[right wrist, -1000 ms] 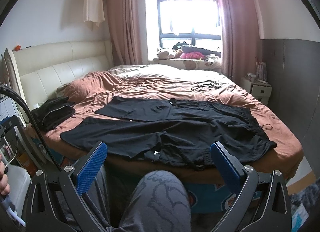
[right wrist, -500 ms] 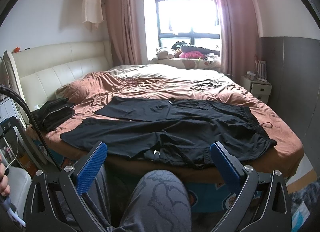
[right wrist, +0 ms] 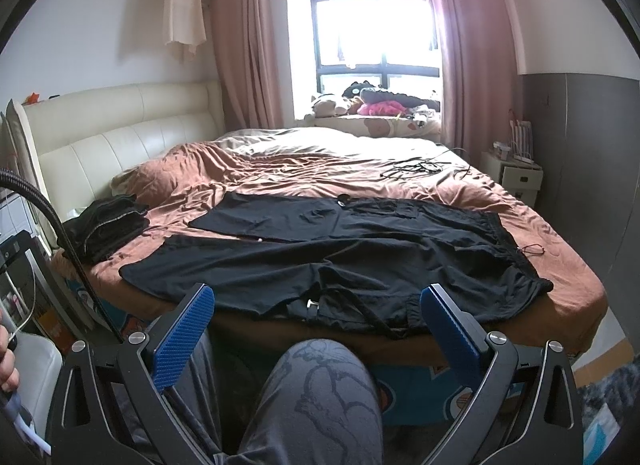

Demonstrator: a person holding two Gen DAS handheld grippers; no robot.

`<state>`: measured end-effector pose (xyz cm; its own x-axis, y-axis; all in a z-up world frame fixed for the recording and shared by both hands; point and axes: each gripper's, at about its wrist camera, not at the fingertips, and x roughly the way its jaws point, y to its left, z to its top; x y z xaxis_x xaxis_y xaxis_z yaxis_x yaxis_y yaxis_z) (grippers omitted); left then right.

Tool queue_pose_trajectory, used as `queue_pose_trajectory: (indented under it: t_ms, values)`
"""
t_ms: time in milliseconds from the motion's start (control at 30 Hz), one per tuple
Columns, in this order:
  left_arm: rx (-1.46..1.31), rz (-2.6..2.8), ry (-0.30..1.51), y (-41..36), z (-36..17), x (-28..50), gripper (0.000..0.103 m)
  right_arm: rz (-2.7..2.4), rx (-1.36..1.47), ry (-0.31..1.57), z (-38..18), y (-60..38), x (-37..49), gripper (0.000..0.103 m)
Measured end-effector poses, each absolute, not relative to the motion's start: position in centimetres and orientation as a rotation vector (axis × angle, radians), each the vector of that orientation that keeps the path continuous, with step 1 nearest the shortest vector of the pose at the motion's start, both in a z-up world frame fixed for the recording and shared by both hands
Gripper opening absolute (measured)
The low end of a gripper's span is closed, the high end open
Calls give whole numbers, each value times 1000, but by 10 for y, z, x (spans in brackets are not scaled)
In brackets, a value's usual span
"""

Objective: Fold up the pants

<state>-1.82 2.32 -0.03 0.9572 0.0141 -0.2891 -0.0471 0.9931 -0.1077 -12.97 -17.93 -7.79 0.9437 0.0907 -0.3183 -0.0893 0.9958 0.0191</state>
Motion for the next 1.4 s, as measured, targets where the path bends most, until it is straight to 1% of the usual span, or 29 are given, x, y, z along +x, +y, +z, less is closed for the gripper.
queue_pose_trajectory:
  t_ms: [267,667,1100,1400]
  values:
    - [-118,41,307,25,-4,-10,103,93,14,316,-78,-182,-128,103]
    - [-135,44,362,36,-14,27,103,53,40,353,-76,-187,-92,103]
    - [-167,86,470,65,-45,82,103,-9,58,443,-77,-191,-35,103]
    - [-209,107,569,84,-78,121,103,-64,86,506,-78,-199,7,103]
